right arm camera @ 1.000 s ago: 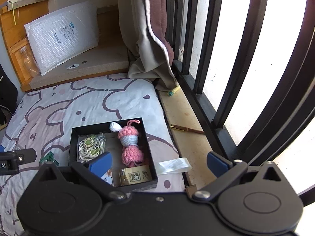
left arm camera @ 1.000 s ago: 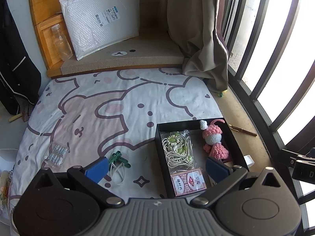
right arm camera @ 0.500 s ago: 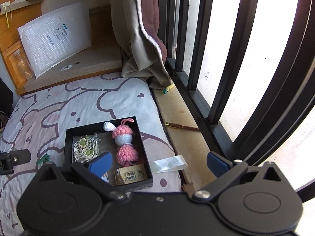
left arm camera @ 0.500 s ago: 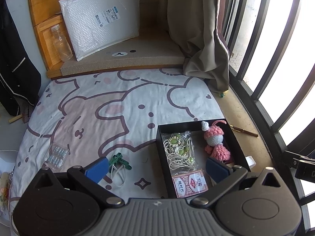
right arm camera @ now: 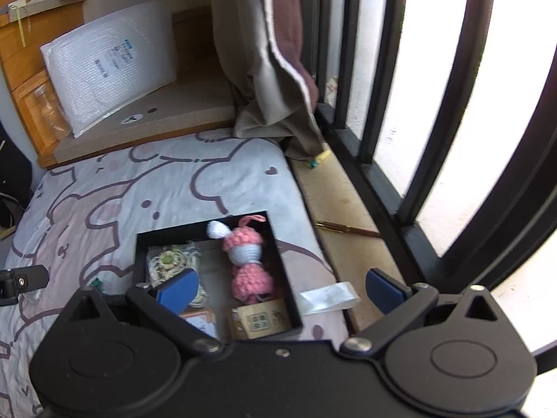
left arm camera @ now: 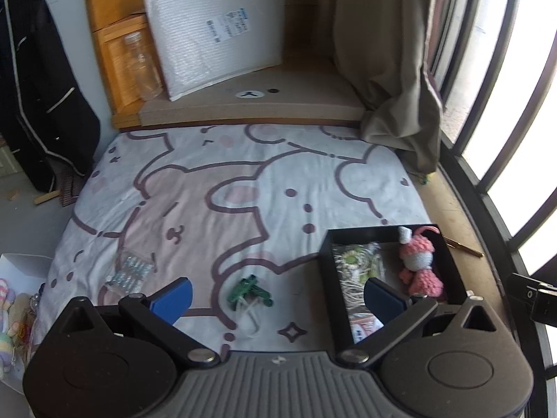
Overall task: Organize objects
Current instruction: 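Move left tool toward clear vial case while right tool approaches green clothespins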
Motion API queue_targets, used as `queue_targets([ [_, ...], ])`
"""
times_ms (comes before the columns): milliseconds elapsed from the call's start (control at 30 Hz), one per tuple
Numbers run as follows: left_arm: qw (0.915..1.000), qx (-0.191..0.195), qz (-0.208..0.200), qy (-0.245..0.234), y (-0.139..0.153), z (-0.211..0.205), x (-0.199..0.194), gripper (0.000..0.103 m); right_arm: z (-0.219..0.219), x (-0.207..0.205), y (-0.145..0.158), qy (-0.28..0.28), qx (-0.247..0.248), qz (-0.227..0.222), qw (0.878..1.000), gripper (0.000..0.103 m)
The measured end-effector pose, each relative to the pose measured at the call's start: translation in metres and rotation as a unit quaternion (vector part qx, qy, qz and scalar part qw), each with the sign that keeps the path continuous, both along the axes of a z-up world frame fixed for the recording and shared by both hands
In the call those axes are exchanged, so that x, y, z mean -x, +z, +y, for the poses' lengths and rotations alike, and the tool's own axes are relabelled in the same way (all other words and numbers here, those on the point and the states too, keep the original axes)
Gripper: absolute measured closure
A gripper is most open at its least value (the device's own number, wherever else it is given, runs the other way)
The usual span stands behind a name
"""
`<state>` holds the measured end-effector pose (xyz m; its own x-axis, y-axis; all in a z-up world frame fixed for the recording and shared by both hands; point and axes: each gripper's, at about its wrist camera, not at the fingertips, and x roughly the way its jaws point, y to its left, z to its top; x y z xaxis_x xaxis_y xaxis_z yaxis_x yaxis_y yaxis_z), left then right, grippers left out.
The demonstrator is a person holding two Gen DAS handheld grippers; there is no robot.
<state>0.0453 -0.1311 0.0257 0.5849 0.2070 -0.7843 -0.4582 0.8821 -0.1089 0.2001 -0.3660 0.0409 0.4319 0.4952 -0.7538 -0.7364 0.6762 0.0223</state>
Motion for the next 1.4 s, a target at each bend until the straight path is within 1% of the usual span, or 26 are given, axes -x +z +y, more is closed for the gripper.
queue_targets([
  [400, 0.9985, -0.014, 0.012, 0.051, -0.007, 0.050, 0.028, 0.000, 0.050, 0.033, -0.003, 0.053, -0.003, 0.007, 0.999, 0.000],
  [867, 0.9943, -0.011, 0.018, 0.104, -0.015, 0.099, 0.062, 0.000, 0.099, 0.078, -0.005, 0.111, -0.007, 0.014, 0.994, 0.000],
  [1233, 0.9910, -0.020, 0.022, 0.130, -0.016, 0.119, 0.085, 0.000, 0.123, 0.109, -0.005, 0.144, -0.013, 0.023, 0.989, 0.000],
  [1400, 0.9901, -0.023, 0.020, 0.137, -0.012, 0.125, 0.092, 0.000, 0.129, 0.117, -0.005, 0.154, -0.016, 0.027, 0.988, 0.000],
])
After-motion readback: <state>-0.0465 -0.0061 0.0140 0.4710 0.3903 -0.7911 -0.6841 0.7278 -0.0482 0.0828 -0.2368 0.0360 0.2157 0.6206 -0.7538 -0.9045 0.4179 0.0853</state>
